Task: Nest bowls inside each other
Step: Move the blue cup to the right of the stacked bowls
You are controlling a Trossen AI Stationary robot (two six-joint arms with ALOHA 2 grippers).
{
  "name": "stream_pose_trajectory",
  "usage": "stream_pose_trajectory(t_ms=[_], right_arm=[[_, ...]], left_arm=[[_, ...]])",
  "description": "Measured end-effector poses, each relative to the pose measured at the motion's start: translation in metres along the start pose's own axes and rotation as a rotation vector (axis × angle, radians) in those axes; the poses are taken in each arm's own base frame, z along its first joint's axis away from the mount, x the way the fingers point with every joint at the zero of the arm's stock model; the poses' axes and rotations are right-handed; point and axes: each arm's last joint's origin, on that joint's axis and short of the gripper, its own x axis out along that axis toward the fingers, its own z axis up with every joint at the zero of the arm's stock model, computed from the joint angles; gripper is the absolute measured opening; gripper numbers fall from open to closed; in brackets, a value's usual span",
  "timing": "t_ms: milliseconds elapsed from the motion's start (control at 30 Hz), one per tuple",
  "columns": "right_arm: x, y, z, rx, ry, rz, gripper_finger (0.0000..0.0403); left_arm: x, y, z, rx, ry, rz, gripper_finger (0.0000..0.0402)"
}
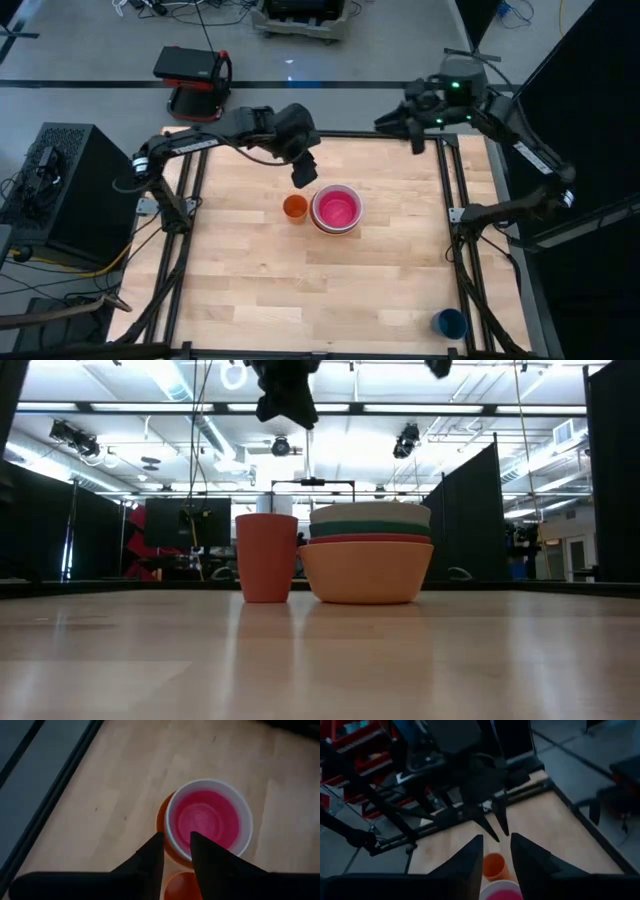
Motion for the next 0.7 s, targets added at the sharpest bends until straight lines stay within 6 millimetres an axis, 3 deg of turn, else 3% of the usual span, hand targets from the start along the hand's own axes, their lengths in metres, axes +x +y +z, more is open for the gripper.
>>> stream_pose_trajectory(t_ms=[167, 433, 700], right_arm=[[-0.003, 0.020, -0.020, -0.007, 0.051, 0.079, 0.0061], [0.005, 0.045, -0.069, 0.039, 0.331, 0.192, 0.0036], [-0.001, 0.069, -0.112, 0.027, 0.620, 0.244, 0.0012]], left_arm=[[-0.005, -0.002, -0.011, 0.003, -0.125, -0.107, 0.0066], [-0.011, -0.001, -0.029, -0.055, -0.211, -0.168, 0.0063], [-0.015, -0.001, -0.045, -0.116, -0.252, -0.202, 0.0063]])
